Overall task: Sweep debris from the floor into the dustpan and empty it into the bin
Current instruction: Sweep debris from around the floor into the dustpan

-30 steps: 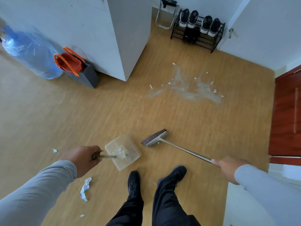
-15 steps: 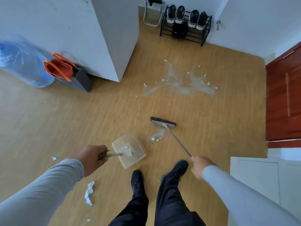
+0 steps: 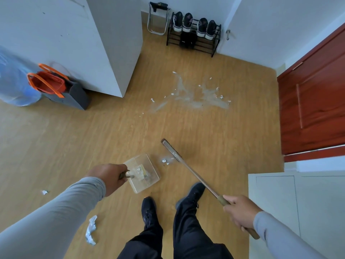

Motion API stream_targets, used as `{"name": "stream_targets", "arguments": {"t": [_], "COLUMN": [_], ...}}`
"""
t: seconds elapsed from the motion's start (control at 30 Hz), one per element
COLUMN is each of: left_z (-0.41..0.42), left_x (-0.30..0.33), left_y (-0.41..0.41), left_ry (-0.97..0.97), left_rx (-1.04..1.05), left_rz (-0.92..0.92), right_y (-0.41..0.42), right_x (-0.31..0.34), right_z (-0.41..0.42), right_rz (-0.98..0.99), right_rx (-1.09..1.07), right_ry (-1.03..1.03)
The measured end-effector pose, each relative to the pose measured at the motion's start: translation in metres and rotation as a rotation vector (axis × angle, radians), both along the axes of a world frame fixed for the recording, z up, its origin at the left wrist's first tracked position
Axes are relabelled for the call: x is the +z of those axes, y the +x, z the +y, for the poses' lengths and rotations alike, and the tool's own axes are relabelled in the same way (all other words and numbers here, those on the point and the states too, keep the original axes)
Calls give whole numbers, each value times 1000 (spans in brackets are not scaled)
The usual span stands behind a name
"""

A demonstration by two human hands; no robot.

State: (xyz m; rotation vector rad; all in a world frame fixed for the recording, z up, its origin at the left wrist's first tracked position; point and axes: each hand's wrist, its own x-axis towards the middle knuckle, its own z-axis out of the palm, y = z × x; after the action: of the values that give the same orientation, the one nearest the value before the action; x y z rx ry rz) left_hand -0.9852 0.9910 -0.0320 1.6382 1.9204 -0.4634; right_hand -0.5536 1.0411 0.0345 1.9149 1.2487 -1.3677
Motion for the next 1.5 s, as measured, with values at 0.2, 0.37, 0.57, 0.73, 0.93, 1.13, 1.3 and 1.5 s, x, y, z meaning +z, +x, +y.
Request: {"name": "stream_targets", "arguments": {"t": [0.2,0.37,0.57,0.73,0.93,1.13,1.3,1.5], "left_z": [27,45,38,39,43,41,35,14], "left_x": [-8,-18,-24,-21,-18,-18,-17,-5], "left_y": [20,27,11,8,4,8,4,3], "left_ry": [-25,-2,23,21,9,1,7,3], "left_rx": [-96,-125,-93,-85,-73,-79,-54,-22], "left_rz": [10,41,34,26,17,31,13,-17], "right_y": [-36,-108,-123,-58,-76,-115,-44,-17], "right_x": [-5,-44,-45,0,-15,-38,5,37], "right_z": [7,2,-25,16,21,0,35,39], "right_rz": [-63,-85,25,101,-44,59,187,111], "right_rx": [-6,190,128,-109,117,186,-204,-117], "right_ry": [51,-75,-204,-177,-24,-197,-246,-58]}}
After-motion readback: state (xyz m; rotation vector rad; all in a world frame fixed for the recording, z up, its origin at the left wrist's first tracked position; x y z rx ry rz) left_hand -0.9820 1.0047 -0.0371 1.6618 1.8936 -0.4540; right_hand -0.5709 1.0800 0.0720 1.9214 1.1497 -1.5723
